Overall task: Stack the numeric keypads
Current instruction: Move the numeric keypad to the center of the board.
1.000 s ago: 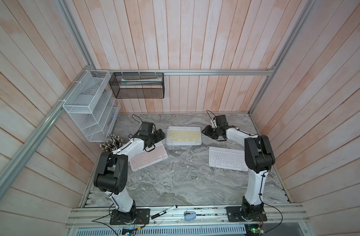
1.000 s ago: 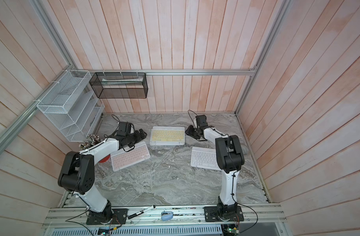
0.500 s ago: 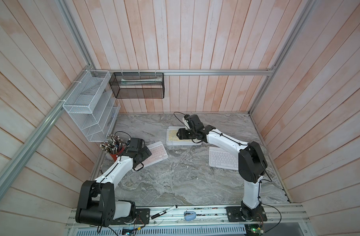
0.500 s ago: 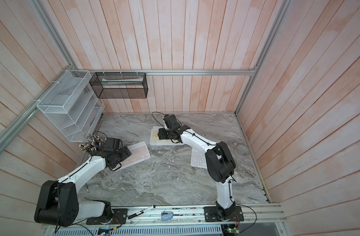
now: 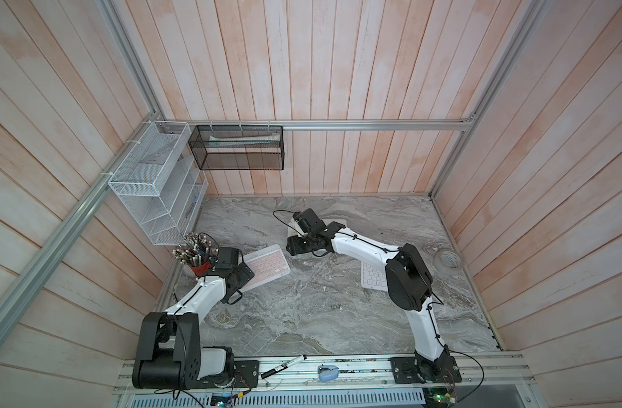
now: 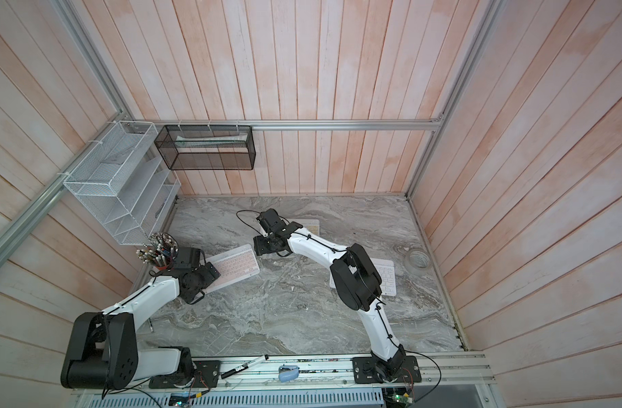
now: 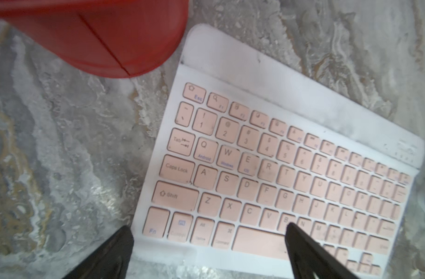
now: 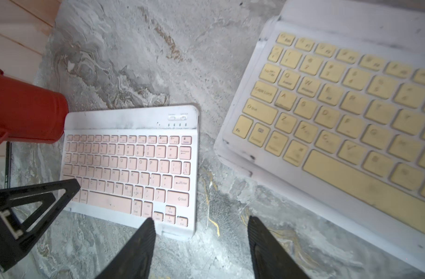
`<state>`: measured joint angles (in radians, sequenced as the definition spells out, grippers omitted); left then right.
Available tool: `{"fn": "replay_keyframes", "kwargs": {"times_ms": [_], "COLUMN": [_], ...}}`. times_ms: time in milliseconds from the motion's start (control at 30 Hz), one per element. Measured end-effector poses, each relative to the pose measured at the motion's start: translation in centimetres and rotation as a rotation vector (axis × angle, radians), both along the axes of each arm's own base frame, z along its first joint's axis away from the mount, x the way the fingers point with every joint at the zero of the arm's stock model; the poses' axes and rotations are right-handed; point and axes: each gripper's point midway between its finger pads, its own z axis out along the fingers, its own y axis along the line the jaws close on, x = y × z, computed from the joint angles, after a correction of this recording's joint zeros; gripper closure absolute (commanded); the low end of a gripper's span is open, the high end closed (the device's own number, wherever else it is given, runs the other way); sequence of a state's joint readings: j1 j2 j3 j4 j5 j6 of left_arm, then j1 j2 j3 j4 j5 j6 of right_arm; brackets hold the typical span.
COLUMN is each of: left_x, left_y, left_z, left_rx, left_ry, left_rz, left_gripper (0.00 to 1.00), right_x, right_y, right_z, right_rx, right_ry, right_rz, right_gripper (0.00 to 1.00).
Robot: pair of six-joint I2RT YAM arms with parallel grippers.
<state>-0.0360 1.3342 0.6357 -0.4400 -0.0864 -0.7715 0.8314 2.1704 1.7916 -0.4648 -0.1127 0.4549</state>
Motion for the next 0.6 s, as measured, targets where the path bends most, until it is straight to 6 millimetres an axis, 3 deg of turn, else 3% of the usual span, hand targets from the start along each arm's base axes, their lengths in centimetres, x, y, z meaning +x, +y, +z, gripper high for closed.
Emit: {"fn": "replay_keyframes", "kwargs": {"times_ms": [600], "left_x": [0.2], "left_y": [0.5], "left_z": [-0.6], "left_rx": [0.002], "left_ry": [-0.013], "left_rz": [0.014], "left_gripper": [0.01], "right_x": [-1.2], "right_y": [2.0], "right_z": [-4.4], "right_rx": [-0.003], "right_ry": [0.109], "right_rz": [0.053], "right_gripper": [0.38]}}
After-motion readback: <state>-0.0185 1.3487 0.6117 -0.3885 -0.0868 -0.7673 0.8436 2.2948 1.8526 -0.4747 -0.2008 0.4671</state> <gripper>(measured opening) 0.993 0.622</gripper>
